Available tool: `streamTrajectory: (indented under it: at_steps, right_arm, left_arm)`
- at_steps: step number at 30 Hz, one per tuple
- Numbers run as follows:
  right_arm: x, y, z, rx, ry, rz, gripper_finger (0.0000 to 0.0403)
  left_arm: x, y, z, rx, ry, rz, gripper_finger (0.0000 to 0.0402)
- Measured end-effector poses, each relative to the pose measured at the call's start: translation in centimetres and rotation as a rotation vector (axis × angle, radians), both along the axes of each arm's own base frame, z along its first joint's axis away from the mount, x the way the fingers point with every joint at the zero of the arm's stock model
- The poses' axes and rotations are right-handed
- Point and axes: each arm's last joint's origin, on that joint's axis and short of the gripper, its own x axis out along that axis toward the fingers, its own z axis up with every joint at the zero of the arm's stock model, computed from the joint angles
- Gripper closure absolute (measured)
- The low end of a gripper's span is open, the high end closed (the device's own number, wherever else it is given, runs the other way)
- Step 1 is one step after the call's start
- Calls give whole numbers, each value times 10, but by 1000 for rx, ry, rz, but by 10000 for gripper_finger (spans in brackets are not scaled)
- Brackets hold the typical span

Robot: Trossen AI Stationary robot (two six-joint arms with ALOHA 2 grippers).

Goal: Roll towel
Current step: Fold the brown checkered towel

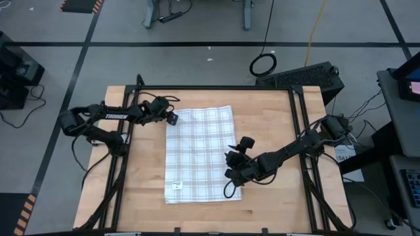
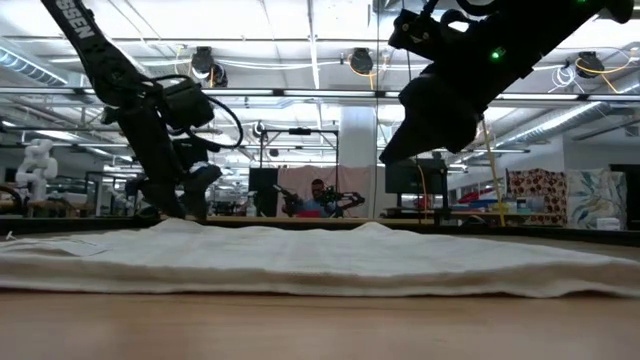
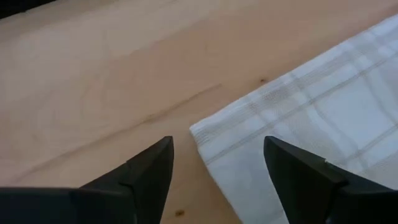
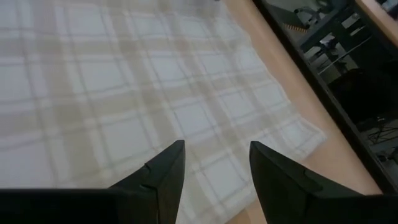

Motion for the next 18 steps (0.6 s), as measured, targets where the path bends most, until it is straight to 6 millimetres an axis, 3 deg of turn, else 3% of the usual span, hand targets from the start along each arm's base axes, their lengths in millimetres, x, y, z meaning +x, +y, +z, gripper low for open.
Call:
streamTrajectory:
  at_steps: [10, 14, 18]
  right_arm:
    - [12, -13, 9, -51, 16, 6, 232]
    - [20, -22, 19, -81, 31, 10, 232]
    - [33, -42, 31, -121, 51, -12, 232]
  left_arm:
    - [7, 4, -16, -24, 14, -21, 162]
    - [8, 5, -18, -18, 35, -46, 214]
    - [9, 4, -19, 0, 63, -99, 296]
